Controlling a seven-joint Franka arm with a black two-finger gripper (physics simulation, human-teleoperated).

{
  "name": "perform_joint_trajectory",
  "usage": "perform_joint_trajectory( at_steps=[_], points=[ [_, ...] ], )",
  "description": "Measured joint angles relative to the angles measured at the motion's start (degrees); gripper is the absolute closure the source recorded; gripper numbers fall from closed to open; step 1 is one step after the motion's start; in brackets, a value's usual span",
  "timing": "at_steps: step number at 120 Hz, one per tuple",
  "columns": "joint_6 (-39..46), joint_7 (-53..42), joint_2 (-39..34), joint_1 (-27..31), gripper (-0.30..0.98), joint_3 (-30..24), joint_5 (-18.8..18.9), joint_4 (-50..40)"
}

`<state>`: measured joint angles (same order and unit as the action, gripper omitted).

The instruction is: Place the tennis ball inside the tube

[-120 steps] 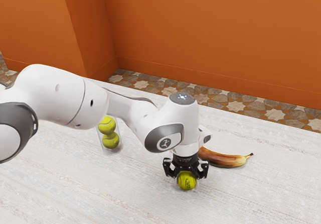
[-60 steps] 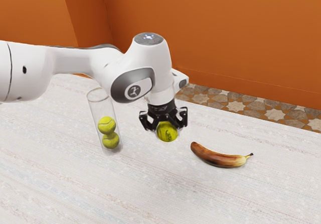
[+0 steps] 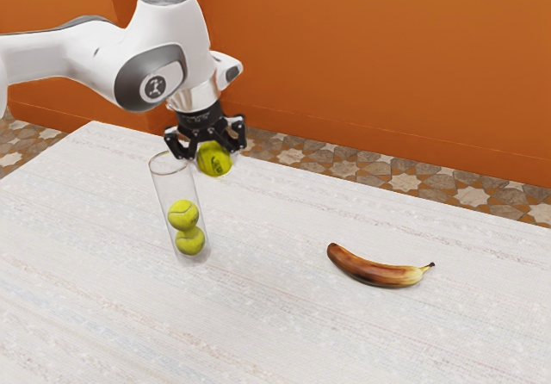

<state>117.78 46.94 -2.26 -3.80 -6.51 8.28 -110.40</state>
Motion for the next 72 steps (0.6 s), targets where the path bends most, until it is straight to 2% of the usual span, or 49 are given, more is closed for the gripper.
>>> perform_joint_trajectory(
  at_steps=[52, 72],
  points=[
    [-0.71, -2.66, 1.24, 9.89, 0.42, 2.20, -0.03, 1.54],
    [-0.48, -3.50, 1.89, 11.82, 0.24, 2.38, -0.43, 1.63]
  ],
)
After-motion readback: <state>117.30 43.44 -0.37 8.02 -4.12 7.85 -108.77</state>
